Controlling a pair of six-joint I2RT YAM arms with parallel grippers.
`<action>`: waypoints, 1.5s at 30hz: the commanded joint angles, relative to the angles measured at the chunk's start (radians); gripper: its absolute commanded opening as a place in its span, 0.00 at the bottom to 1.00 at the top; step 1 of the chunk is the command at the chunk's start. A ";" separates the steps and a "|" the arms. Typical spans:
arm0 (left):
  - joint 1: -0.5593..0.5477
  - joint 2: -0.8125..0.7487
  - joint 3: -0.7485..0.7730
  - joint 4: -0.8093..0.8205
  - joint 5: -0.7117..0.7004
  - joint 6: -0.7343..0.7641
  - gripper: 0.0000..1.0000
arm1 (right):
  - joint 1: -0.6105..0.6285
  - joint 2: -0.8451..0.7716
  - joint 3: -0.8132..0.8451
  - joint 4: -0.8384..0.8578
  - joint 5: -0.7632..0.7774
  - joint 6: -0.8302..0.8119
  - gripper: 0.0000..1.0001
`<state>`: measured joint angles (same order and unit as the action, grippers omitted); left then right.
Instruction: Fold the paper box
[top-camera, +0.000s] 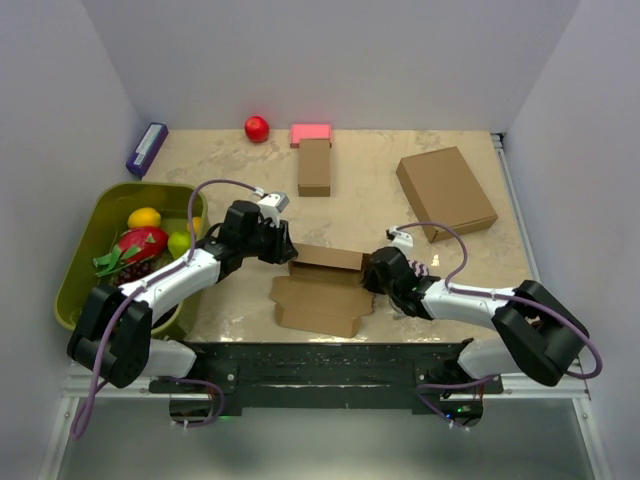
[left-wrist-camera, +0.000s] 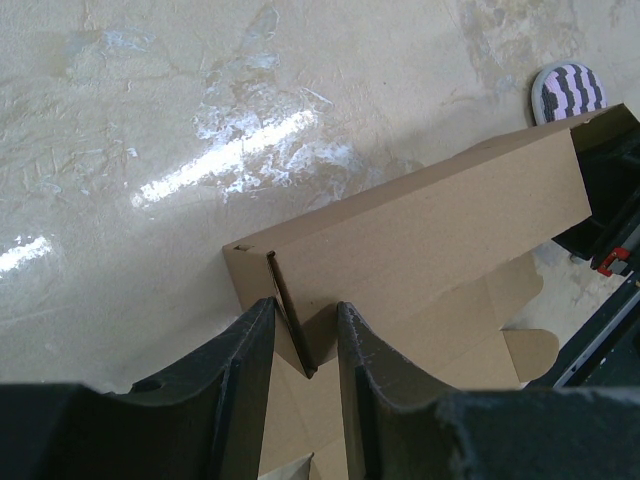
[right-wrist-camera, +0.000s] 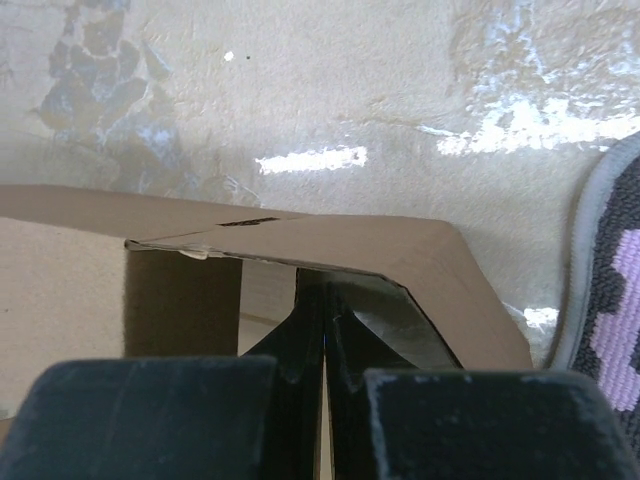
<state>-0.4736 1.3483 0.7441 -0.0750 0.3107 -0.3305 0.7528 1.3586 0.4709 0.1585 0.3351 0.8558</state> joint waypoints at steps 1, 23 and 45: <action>-0.005 0.009 0.018 0.001 0.022 -0.001 0.36 | 0.010 -0.021 0.015 0.073 -0.024 -0.003 0.00; -0.005 0.014 0.018 0.001 0.030 -0.001 0.36 | 0.052 0.103 0.020 0.118 -0.038 0.040 0.00; -0.003 0.015 0.017 0.001 0.038 -0.002 0.35 | 0.053 0.085 -0.003 0.145 -0.042 0.086 0.00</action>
<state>-0.4671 1.3502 0.7441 -0.0692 0.3035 -0.3302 0.7986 1.4162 0.4755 0.2604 0.3172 0.9241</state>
